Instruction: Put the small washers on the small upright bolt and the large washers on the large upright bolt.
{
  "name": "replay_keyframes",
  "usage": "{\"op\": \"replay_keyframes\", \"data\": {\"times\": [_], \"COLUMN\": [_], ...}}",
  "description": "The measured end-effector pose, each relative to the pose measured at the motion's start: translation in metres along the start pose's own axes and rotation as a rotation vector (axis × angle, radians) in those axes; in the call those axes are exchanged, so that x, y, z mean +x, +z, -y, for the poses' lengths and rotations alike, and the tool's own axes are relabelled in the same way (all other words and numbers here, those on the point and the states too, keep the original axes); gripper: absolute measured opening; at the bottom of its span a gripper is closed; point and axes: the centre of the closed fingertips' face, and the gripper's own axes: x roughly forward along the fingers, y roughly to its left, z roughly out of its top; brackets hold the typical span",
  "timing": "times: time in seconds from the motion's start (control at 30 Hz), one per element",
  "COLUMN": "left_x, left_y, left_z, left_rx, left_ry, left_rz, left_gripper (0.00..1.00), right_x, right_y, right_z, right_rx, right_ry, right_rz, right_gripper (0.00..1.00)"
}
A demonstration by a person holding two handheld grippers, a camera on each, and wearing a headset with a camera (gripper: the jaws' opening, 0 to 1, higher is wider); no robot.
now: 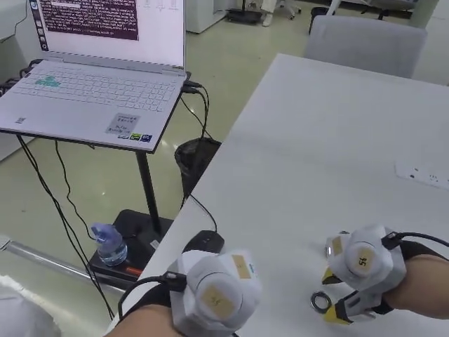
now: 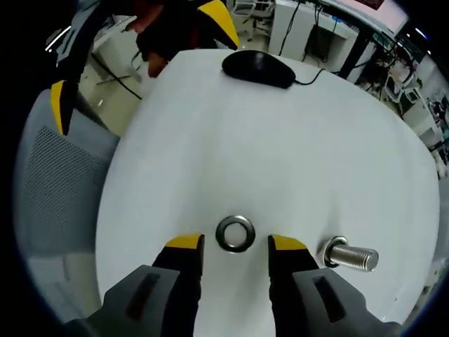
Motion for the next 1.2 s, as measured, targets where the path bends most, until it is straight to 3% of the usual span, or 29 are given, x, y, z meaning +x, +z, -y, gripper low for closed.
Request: {"op": "replay_keyframes", "data": {"times": [0.63, 0.83, 1.2], "left_x": [0.0004, 0.0, -0.002], "left_y": [0.0032, 0.0027, 0.0038], "left_z": [-0.0024, -0.0028, -0.004], "left_rx": [0.003, 0.007, 0.014], "left_ry": [0.003, 0.008, 0.012], "left_rz": [0.017, 0.018, 0.023], "left_gripper": [0.98, 0.95, 0.92], "right_x": [0.002, 0.0026, 0.0039], "right_y": [-0.0011, 0.0002, 0.0], "right_z": [0.0022, 0.0026, 0.0034], "right_rx": [0.003, 0.009, 0.04], "right_ry": [-0.005, -0.012, -0.023], "right_rz": [-0.004, -0.009, -0.025], "right_gripper": [0.34, 0.25, 0.23]}}
